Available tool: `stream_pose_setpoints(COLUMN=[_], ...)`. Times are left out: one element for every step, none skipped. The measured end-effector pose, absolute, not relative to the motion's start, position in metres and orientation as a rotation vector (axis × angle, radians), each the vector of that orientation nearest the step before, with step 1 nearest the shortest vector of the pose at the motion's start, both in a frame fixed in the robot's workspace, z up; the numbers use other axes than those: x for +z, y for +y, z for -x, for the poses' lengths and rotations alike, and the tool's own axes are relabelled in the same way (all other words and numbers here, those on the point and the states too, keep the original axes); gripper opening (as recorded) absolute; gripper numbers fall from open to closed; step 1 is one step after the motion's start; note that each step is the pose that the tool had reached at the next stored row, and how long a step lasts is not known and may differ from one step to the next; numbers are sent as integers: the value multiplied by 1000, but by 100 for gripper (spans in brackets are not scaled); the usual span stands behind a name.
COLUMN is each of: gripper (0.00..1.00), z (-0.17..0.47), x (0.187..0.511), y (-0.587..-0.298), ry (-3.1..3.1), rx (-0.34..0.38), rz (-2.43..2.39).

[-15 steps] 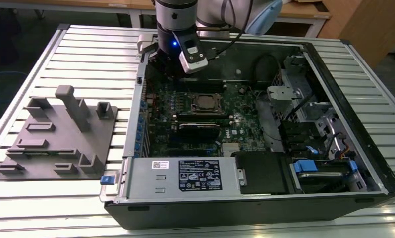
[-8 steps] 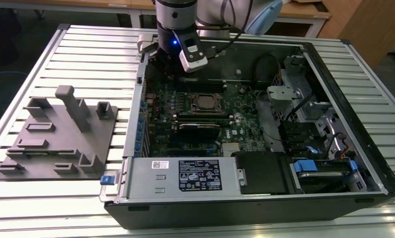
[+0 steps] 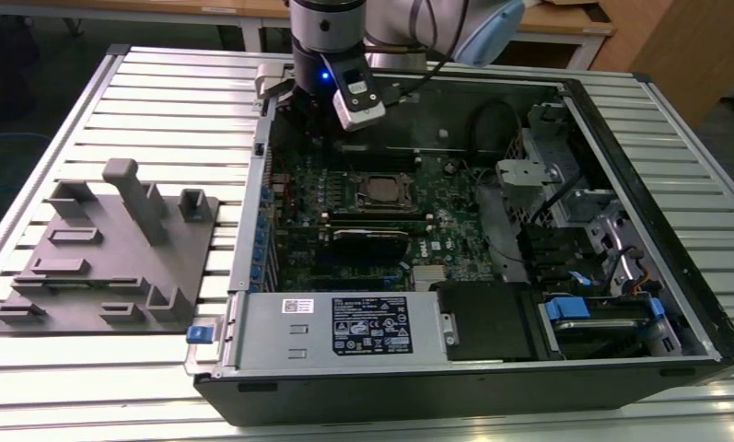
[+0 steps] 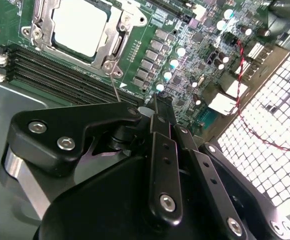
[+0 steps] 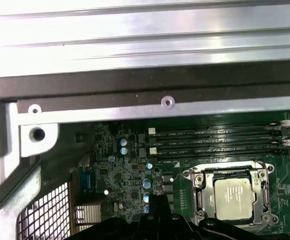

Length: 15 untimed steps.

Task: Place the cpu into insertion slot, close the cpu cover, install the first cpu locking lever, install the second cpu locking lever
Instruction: 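Install the first cpu locking lever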

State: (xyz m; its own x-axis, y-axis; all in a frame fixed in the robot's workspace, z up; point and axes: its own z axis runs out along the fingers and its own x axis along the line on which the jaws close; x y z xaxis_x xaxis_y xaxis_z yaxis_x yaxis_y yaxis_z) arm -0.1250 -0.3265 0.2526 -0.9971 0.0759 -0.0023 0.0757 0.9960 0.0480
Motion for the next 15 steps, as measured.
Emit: stream_pose_setpoints(gripper=[11, 11, 11, 11, 11, 11, 11, 11, 11, 11, 11, 11, 11, 11, 11], z=[125, 125, 125, 125, 125, 125, 125, 125, 125, 125, 125, 125, 125, 125, 125], x=[252, 252, 252, 251, 251, 250, 250, 250, 249, 249, 249, 249, 249, 249, 249], y=[-326, -325, -324, -323, -322, -322, -321, -320, -319, -318, -317, -316, -316, -315, -314], ry=[3134, 3134, 3134, 3134, 3134, 3134, 3134, 3134, 3134, 3134, 3134, 3134, 3134, 3134, 3134], rx=[75, 75, 75, 75, 75, 75, 75, 75, 75, 75, 75, 75, 75, 75, 75], rz=[-119, -119, -119, -119, -119, -119, -119, -119, -119, -119, -119, -119, -119, -119, -119])
